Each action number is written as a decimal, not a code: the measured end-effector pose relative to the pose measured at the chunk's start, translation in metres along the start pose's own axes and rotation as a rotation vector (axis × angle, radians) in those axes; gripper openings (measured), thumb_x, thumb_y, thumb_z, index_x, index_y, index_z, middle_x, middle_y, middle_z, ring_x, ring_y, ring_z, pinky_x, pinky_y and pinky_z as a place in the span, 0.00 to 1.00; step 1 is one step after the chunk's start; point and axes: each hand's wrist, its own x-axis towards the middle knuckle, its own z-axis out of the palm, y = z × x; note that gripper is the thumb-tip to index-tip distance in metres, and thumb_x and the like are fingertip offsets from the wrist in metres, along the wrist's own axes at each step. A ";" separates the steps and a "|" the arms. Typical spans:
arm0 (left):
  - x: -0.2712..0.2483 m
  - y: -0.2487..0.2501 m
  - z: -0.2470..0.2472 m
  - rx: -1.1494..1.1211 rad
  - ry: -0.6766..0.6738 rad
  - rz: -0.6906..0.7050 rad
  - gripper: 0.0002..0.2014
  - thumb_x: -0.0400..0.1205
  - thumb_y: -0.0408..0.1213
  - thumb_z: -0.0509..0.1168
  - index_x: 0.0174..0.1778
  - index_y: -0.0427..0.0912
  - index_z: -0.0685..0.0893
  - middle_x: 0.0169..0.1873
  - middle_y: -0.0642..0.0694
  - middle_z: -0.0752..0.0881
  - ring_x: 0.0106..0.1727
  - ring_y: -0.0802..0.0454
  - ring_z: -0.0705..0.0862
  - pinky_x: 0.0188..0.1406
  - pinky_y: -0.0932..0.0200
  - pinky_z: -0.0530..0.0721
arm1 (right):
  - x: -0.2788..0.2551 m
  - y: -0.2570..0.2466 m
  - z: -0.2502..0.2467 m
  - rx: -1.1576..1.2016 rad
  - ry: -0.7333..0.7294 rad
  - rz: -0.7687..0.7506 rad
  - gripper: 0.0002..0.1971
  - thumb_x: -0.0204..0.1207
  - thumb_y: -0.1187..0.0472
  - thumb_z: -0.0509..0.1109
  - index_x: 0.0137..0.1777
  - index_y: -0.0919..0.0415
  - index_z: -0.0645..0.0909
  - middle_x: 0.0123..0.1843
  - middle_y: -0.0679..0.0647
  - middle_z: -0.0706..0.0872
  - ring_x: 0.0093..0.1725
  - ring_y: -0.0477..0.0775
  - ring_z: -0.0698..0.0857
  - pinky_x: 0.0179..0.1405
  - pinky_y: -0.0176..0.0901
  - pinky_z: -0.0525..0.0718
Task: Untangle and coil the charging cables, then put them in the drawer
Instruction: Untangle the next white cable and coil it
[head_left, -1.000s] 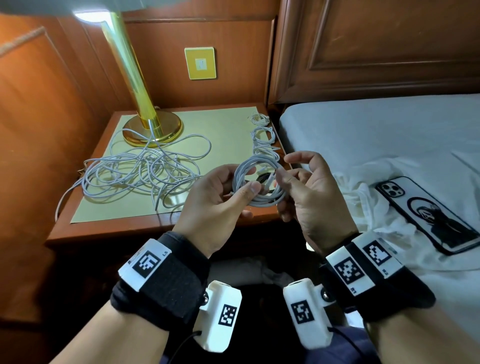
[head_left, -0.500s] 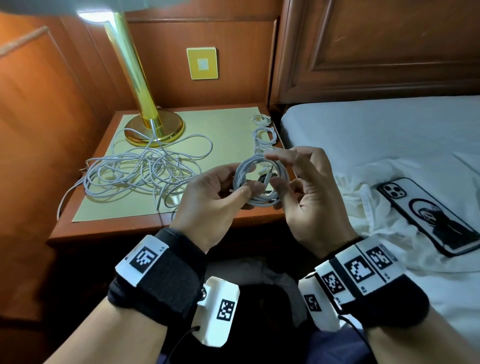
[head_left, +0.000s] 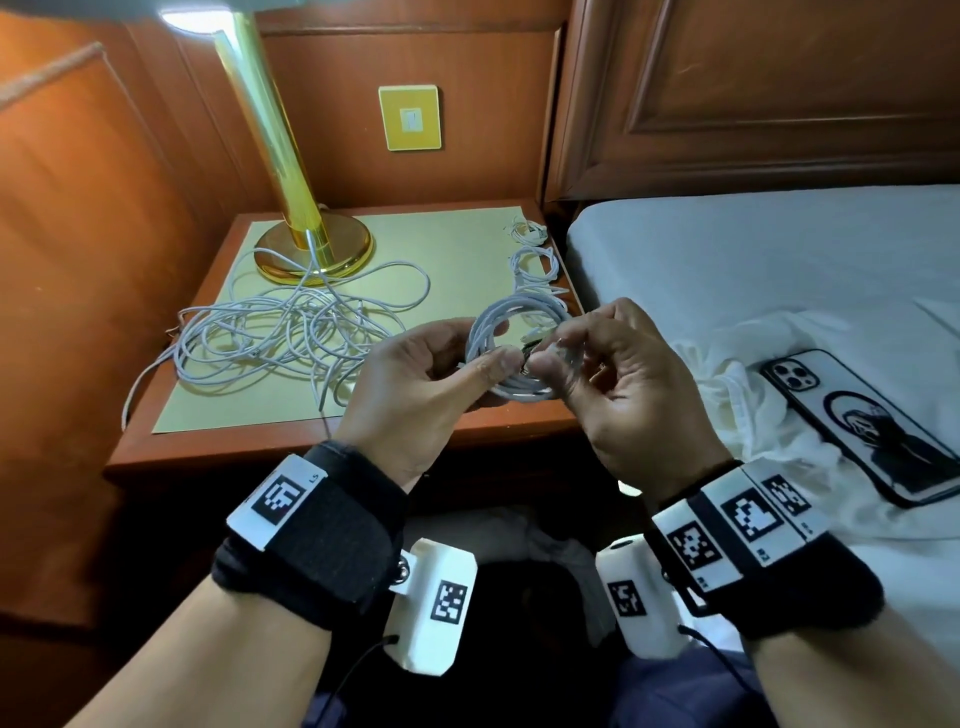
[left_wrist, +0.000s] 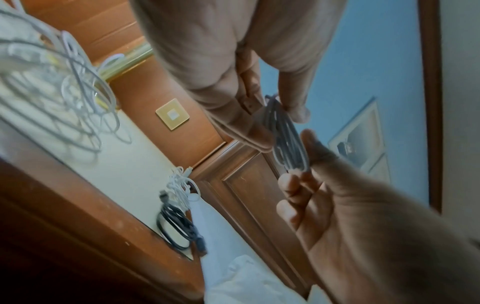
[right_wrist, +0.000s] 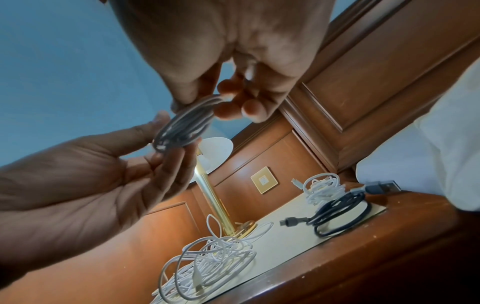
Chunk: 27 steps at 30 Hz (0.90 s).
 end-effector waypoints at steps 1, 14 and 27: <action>0.000 0.000 0.001 -0.055 -0.001 -0.023 0.17 0.69 0.39 0.77 0.53 0.39 0.90 0.42 0.42 0.92 0.45 0.48 0.91 0.47 0.57 0.89 | 0.001 0.002 0.001 -0.020 0.051 0.009 0.06 0.78 0.51 0.75 0.47 0.52 0.85 0.46 0.52 0.79 0.43 0.39 0.80 0.41 0.22 0.76; 0.002 0.005 0.010 -0.363 0.122 -0.129 0.13 0.73 0.30 0.71 0.52 0.31 0.89 0.42 0.38 0.92 0.43 0.49 0.92 0.41 0.64 0.89 | 0.002 0.006 0.004 -0.154 0.280 -0.049 0.10 0.84 0.57 0.70 0.48 0.63 0.77 0.43 0.52 0.82 0.39 0.45 0.78 0.40 0.25 0.74; -0.001 0.006 0.012 -0.386 0.050 -0.152 0.11 0.74 0.34 0.73 0.51 0.33 0.88 0.41 0.39 0.89 0.41 0.47 0.89 0.44 0.59 0.90 | 0.002 0.007 -0.004 -0.170 0.366 -0.082 0.08 0.82 0.62 0.69 0.49 0.67 0.75 0.50 0.57 0.83 0.44 0.57 0.84 0.41 0.41 0.82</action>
